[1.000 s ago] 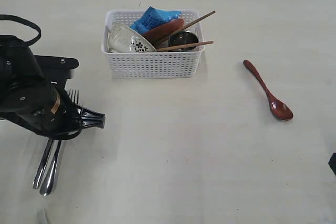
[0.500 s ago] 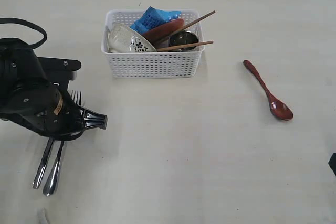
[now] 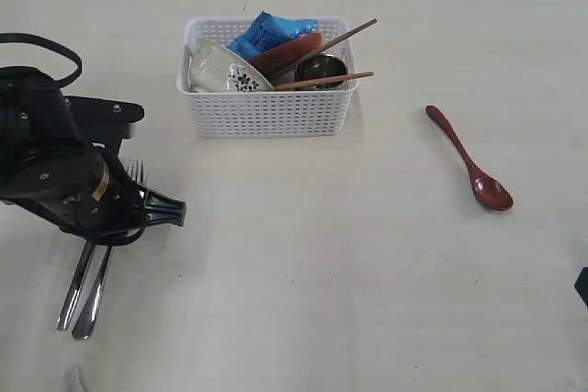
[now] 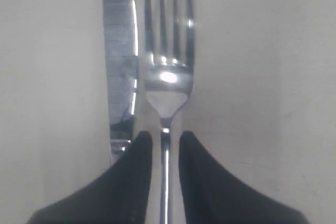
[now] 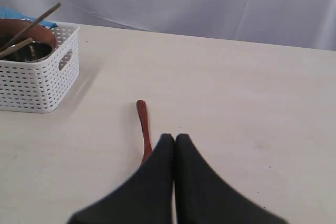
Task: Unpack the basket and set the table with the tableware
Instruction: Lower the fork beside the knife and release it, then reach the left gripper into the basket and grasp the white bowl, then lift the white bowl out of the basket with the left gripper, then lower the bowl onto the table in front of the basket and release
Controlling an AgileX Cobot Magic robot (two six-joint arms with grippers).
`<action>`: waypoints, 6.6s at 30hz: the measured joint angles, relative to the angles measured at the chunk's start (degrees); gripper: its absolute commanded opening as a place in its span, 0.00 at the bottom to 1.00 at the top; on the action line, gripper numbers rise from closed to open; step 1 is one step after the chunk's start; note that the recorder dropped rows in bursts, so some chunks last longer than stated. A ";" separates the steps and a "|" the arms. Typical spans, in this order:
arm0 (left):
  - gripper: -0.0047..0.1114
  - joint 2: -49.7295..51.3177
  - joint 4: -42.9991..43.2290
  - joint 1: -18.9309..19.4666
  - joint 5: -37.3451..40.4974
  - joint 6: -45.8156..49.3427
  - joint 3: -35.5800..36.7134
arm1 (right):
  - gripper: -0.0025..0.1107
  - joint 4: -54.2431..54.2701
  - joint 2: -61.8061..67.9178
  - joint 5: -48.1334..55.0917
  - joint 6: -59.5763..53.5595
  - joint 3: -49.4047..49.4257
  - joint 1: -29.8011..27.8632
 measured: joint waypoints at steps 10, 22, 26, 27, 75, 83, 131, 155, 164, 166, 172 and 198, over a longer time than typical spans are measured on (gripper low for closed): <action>0.29 -2.76 0.14 0.00 0.41 2.74 -5.56 | 0.02 0.00 0.00 0.00 0.00 0.00 0.00; 0.42 -3.06 -10.92 4.54 14.11 23.00 -32.04 | 0.02 0.00 0.00 0.00 0.00 0.00 0.00; 0.47 1.10 -18.14 9.01 20.39 29.36 -42.59 | 0.02 0.00 0.00 0.00 0.00 0.00 0.00; 0.47 2.43 -18.88 9.79 21.64 31.52 -45.24 | 0.02 0.00 0.00 0.00 0.00 0.00 0.00; 0.04 19.06 -20.70 10.58 23.27 142.39 -54.59 | 0.02 0.00 0.00 0.00 0.00 0.00 0.00; 0.04 18.78 -14.41 10.49 24.10 140.44 -54.59 | 0.02 0.00 0.00 0.00 0.00 0.00 0.00; 0.04 18.04 11.99 13.05 31.90 105.34 -54.59 | 0.02 0.00 0.00 0.00 0.00 0.00 0.00; 0.04 7.91 -25.18 2.88 30.43 75.40 -49.90 | 0.02 0.00 0.00 0.00 0.00 0.00 0.00; 0.04 6.22 -23.55 -13.85 20.42 72.72 -38.91 | 0.02 0.00 0.00 0.00 0.00 0.00 0.00; 0.04 4.90 -21.53 -15.96 17.03 69.50 -35.34 | 0.02 0.00 0.00 0.00 0.00 0.00 0.00; 0.04 1.76 -12.97 -17.95 9.73 57.77 -23.53 | 0.02 0.00 0.00 0.00 0.00 0.00 0.00; 0.04 -0.64 -10.39 -28.74 -4.00 60.39 -8.75 | 0.02 0.00 0.00 0.00 0.00 0.00 0.00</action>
